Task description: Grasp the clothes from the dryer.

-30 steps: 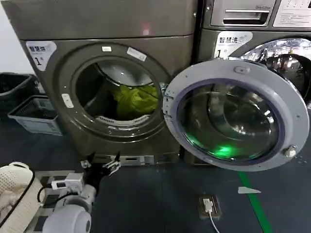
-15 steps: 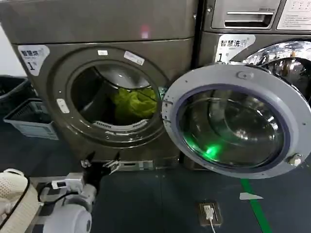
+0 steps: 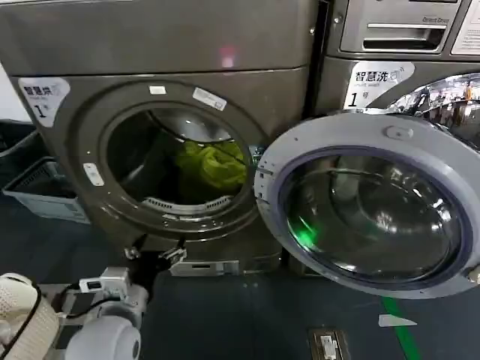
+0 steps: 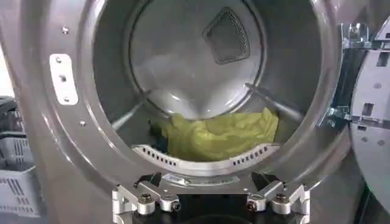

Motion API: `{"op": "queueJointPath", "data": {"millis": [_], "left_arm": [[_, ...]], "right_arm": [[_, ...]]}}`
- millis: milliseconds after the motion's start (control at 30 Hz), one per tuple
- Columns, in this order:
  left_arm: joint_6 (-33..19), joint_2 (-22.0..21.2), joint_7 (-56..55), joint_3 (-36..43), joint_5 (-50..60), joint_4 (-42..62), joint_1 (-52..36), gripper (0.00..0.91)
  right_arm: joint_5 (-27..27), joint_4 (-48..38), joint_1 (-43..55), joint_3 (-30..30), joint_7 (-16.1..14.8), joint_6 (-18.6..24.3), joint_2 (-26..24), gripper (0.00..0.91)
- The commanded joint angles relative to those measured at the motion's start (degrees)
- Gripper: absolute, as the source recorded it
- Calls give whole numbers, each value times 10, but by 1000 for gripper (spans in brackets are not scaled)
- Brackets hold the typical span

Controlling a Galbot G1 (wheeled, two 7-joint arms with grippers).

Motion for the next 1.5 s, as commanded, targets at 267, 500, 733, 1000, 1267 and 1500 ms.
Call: {"op": "queueJointPath", "data": {"millis": [267,500,733,1000,1267,1500], "left_arm": [[28,0,0,0,-1,-2,1,907],[28,1,0,-1,-2,-2,2,907],[28,5,1,-2,-3,-3,5,907],[28,5,1,-3,-7,-1,1,907],[28,3,1,0,-6,3,0,907],[28,3,1,-2,-5,3,-1,907]], "right_arm": [[1,2,-2,2,0,0,1,907],[1,2,-4,1,0,0,4,907],[1,7,0,2,0,-2,3,907],[1,8,-4,6,0,-2,5,907],[1,4,-7,8,-1,0,5,907],[0,5,-8,6,0,0,7,907]]}}
